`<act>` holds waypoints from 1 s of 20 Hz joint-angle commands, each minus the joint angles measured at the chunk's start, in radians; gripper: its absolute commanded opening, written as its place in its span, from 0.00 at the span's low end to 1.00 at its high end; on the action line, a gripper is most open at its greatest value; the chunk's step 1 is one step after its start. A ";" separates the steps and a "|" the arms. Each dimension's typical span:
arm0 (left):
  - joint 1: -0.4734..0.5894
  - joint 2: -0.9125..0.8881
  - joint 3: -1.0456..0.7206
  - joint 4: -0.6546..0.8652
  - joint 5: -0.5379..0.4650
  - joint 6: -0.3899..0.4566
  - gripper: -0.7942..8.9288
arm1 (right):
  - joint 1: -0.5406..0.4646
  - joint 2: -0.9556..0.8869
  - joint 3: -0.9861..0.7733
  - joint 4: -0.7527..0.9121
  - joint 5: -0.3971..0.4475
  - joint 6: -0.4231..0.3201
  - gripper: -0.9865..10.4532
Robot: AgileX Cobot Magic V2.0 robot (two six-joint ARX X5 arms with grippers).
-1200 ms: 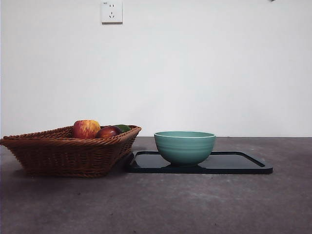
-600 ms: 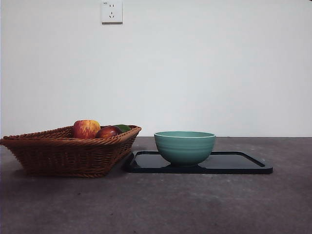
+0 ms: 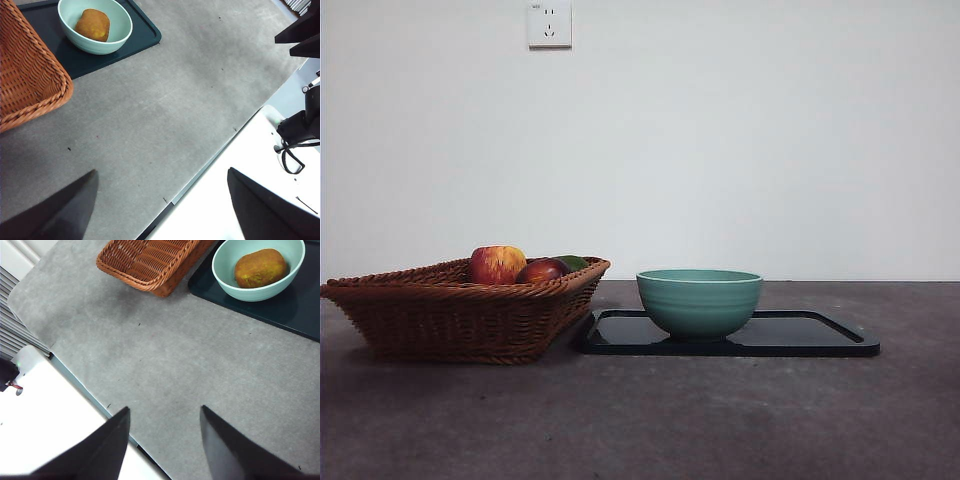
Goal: Pick up the wifruite, put it on the bowl, pick up the plate, put it on desk
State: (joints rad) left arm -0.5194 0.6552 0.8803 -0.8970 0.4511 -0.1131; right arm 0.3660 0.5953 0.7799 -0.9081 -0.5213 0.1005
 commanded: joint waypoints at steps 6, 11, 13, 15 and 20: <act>-0.005 0.014 0.008 0.021 0.006 0.019 0.50 | 0.006 0.004 0.005 0.009 -0.003 -0.011 0.28; -0.005 0.153 0.047 0.143 0.005 0.015 0.50 | 0.006 0.004 0.005 0.009 -0.003 -0.011 0.28; -0.006 0.255 0.102 0.195 0.005 0.019 0.50 | 0.006 0.004 0.005 0.009 -0.003 -0.011 0.28; -0.006 0.370 0.175 0.240 -0.014 0.043 0.50 | 0.006 0.004 0.005 0.009 -0.003 -0.011 0.28; -0.011 0.690 0.428 0.258 -0.032 0.119 0.50 | 0.006 0.004 0.005 0.009 -0.003 -0.012 0.28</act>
State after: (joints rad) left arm -0.5220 1.3239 1.2793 -0.6514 0.4210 -0.0257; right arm 0.3660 0.5953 0.7799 -0.9081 -0.5209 0.1005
